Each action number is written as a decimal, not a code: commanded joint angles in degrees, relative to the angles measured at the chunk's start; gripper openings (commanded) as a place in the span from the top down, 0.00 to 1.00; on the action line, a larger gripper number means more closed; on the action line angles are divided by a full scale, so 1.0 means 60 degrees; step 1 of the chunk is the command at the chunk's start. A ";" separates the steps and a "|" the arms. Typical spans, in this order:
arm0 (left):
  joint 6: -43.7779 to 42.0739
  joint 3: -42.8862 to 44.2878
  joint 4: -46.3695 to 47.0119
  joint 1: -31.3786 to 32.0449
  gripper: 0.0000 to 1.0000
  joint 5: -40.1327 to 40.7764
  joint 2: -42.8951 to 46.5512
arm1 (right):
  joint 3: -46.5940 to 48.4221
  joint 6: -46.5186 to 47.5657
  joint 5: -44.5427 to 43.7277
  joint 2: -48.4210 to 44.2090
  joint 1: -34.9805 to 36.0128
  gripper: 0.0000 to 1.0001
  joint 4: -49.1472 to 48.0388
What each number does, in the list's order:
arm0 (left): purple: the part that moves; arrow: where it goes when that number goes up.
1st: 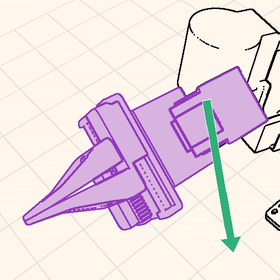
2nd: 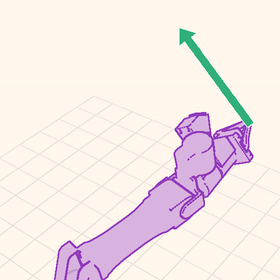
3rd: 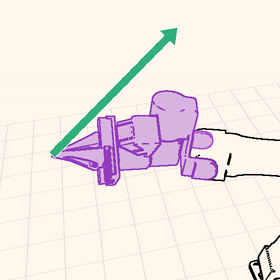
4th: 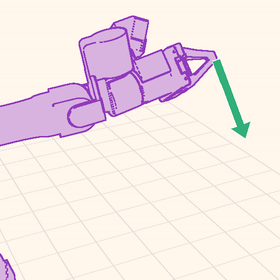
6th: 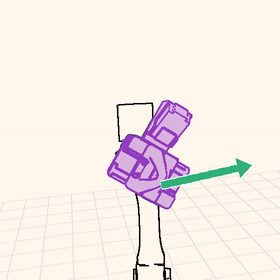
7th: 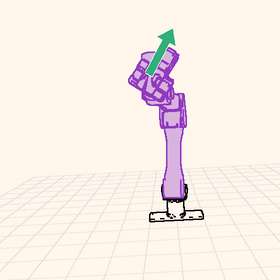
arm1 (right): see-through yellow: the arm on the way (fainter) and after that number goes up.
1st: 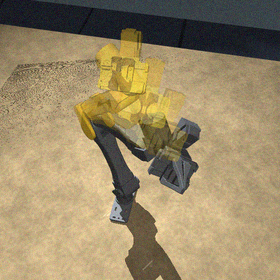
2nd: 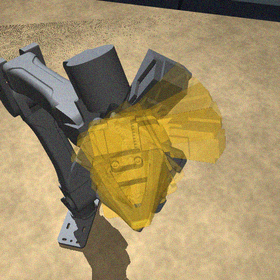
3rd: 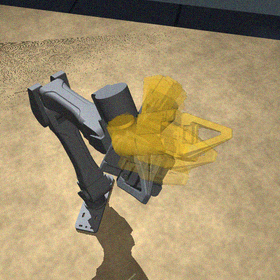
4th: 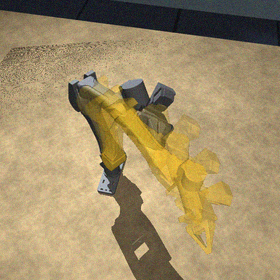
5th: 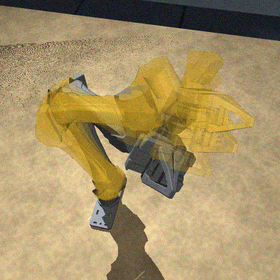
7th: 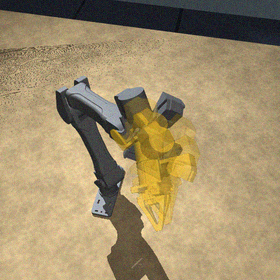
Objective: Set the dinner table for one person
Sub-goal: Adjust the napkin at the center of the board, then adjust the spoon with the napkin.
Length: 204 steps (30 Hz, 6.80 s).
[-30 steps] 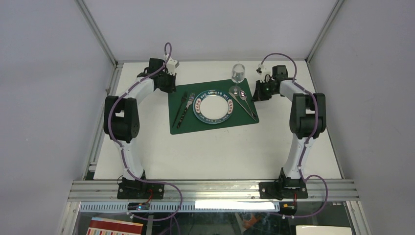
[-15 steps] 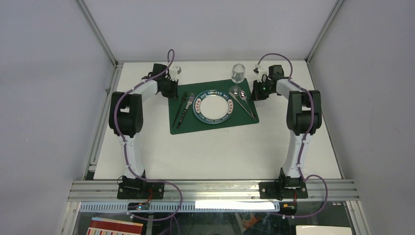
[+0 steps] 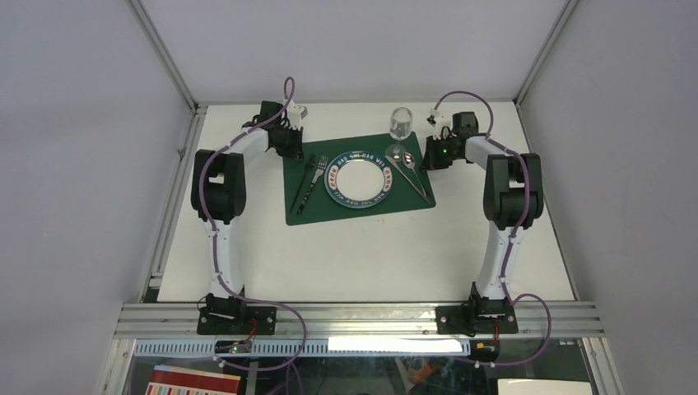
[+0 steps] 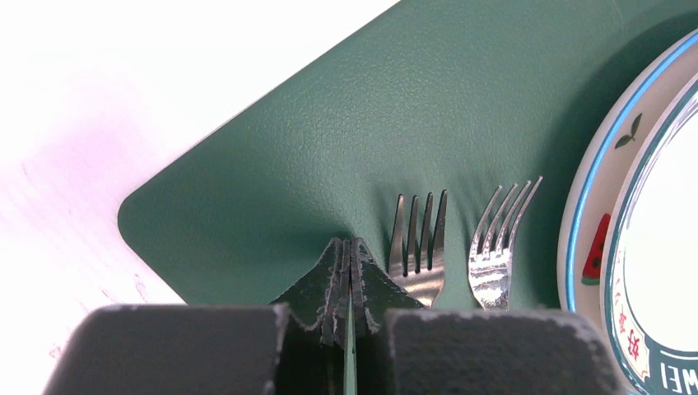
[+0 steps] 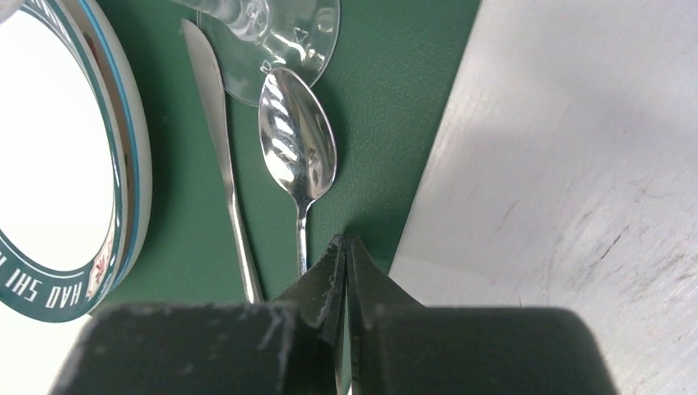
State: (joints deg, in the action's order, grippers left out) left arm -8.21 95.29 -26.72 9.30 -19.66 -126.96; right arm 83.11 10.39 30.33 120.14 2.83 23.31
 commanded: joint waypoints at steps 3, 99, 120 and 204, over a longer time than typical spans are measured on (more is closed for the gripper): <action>0.0164 0.0654 0.0221 0.0080 1.00 -0.0259 -0.0589 | -0.1027 0.0411 -0.0452 -0.0570 0.0092 1.00 0.0209; -0.0505 -0.0051 -0.0088 0.0165 0.59 -0.0474 0.4423 | -0.5285 0.0959 -0.4279 -0.4194 0.1962 0.72 -0.4729; -0.0585 -0.0262 -0.0089 0.0173 0.58 -0.0510 0.4576 | -0.5152 0.0861 -0.4198 -0.3453 0.2007 0.94 -0.4582; -0.0686 -0.1042 0.0144 0.0179 0.59 -0.1126 0.5236 | -0.5644 0.1316 -0.3696 -0.5482 0.2496 0.67 -0.2534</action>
State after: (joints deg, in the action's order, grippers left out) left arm -11.55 89.25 -28.99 9.82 -24.34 -98.85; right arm 48.77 16.67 9.19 88.27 17.12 6.72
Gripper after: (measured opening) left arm 0.415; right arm 0.317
